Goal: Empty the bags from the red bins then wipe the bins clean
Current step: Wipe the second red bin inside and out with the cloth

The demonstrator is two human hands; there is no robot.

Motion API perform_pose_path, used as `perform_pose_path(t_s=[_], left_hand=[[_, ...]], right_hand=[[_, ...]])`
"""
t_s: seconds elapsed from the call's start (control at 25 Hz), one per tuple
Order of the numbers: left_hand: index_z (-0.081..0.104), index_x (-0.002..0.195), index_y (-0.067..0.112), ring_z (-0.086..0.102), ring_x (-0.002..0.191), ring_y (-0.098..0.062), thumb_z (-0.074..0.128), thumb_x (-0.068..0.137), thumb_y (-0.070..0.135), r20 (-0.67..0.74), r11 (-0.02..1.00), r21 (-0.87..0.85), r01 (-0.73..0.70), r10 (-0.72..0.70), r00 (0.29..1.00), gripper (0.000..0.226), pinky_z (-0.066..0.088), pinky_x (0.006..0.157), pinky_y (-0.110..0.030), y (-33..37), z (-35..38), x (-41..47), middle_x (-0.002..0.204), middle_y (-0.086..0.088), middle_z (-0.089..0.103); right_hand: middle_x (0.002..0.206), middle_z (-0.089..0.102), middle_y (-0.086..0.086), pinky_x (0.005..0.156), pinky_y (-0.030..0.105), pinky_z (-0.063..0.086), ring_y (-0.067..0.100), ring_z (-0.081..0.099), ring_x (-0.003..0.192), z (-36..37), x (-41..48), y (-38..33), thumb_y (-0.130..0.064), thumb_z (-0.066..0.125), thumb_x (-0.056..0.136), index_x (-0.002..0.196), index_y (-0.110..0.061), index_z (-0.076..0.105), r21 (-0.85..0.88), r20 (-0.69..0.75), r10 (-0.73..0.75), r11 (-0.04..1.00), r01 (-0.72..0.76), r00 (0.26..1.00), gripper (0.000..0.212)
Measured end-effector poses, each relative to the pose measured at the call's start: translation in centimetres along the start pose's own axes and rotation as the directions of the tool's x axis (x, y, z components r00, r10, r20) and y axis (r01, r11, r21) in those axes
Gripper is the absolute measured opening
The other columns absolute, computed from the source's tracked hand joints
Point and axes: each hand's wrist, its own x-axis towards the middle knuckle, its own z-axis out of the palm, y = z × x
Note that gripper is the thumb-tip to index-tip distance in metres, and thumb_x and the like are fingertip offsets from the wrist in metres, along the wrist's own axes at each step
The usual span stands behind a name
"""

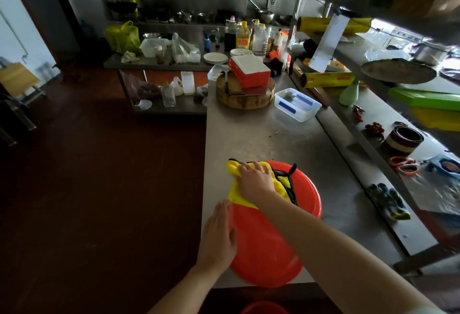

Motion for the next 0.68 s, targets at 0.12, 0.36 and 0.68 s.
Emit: perform_pose_path(t_s=[0.12,0.36,0.68], left_hand=[[0.015,0.16,0.018,0.007,0.153,-0.009,0.046,0.101,0.028,0.007,0.998,0.039,-0.053,0.053,0.999,0.068,0.021,0.123,-0.035,0.6,-0.1,0.7,0.165,0.002,0.018],[0.012,0.159,0.028,-0.012,0.151,-0.004,0.026,0.107,0.036,0.104,0.971,0.169,-0.169,0.153,0.983,0.055,0.001,0.123,-0.031,2.4,0.3,1.9,0.166,0.015,0.0],[-0.001,0.158,0.026,-0.017,0.15,-0.002,0.003,0.103,0.046,0.221,0.953,0.251,-0.169,0.113,0.969,0.059,-0.007,0.123,-0.031,3.4,1.7,2.0,0.163,0.013,-0.013]], right_hand=[[0.141,0.055,-0.004,0.114,0.052,0.028,0.026,0.037,0.14,-0.2,1.6,1.6,-0.035,0.041,0.102,0.129,-0.022,0.053,0.039,-0.021,0.066,0.997,-0.065,0.998,0.032],[0.134,0.059,-0.002,0.104,0.049,0.037,0.026,0.047,0.131,-0.9,1.8,8.3,-0.041,0.041,0.103,0.124,-0.023,0.054,0.101,-0.04,0.238,0.967,-0.233,0.971,0.031],[0.148,0.048,-0.006,0.107,0.048,0.036,0.027,0.041,0.138,0.3,-3.8,14.5,-0.039,0.044,0.102,0.133,-0.026,0.052,0.231,-0.073,0.323,0.926,-0.299,0.944,0.034]])
